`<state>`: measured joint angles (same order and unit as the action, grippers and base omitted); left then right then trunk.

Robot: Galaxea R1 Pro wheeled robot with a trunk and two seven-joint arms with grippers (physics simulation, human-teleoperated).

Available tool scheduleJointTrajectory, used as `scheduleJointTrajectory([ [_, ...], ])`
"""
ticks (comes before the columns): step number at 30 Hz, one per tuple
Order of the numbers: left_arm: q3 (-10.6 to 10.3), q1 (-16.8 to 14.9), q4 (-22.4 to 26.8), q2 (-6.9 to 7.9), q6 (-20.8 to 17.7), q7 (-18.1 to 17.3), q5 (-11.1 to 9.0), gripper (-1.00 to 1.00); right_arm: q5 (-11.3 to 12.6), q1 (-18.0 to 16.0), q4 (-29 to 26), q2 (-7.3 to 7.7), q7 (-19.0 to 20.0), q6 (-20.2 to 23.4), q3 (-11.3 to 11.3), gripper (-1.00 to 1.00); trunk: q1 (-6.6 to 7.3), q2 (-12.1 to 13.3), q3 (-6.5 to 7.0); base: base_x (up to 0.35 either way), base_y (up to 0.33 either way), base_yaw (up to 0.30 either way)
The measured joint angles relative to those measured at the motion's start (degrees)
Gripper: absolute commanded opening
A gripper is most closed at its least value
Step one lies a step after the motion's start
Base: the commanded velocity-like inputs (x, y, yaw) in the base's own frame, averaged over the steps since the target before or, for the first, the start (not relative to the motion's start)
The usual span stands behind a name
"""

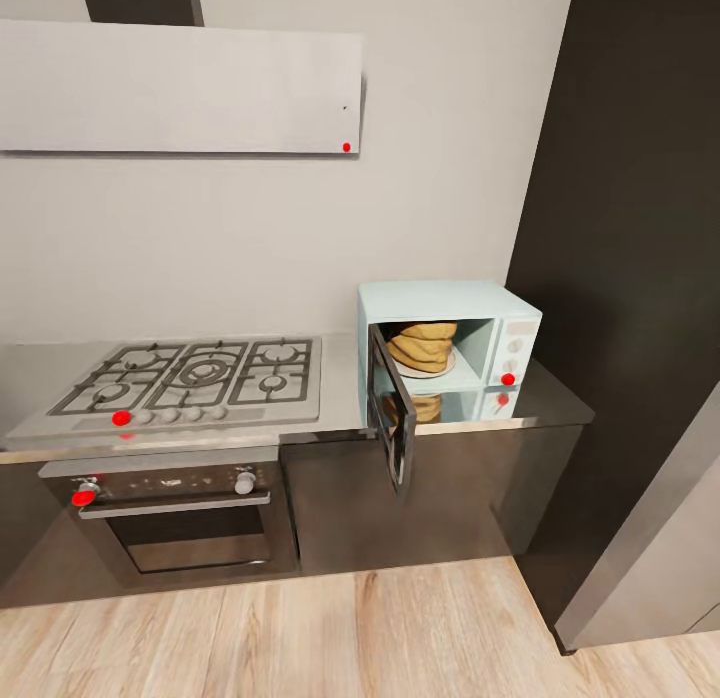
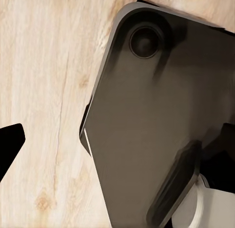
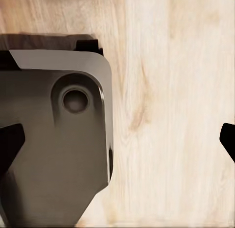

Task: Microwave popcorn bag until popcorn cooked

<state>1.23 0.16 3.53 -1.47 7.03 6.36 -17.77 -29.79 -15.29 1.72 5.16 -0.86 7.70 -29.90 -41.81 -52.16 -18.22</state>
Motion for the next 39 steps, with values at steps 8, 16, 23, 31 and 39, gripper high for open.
scheduleJointTrajectory([
  [8,-0.06,0.00,0.00,-0.02,0.01,0.00,0.07,1.00,-0.25,1.38,0.08,-0.08,-0.37,-1.75,0.03,1.00,0.00,0.00,0.00,0.000,0.000,0.000],
  [16,-0.06,0.00,-0.09,-0.01,-0.01,0.00,0.09,1.00,-0.37,1.39,0.08,0.16,-0.26,-4.17,0.21,1.00,0.00,0.00,0.00,0.000,0.000,0.177],
  [23,-0.09,0.00,-0.09,-0.02,-0.01,0.00,0.09,1.00,-0.37,1.39,0.08,0.18,-0.25,-4.25,0.29,1.00,0.00,0.00,0.00,0.000,0.000,0.274],
  [31,-0.08,0.00,-0.09,0.00,-0.01,-0.09,0.32,1.00,-0.34,1.39,0.08,0.11,-0.26,-4.43,0.28,1.00,0.00,0.00,0.00,0.000,0.000,0.239],
  [39,-0.12,0.00,-0.09,-0.01,-0.01,-0.39,0.35,1.00,-0.28,1.39,0.03,0.39,-0.26,-4.43,0.22,1.00,0.00,0.00,0.00,0.000,0.000,0.016],
])
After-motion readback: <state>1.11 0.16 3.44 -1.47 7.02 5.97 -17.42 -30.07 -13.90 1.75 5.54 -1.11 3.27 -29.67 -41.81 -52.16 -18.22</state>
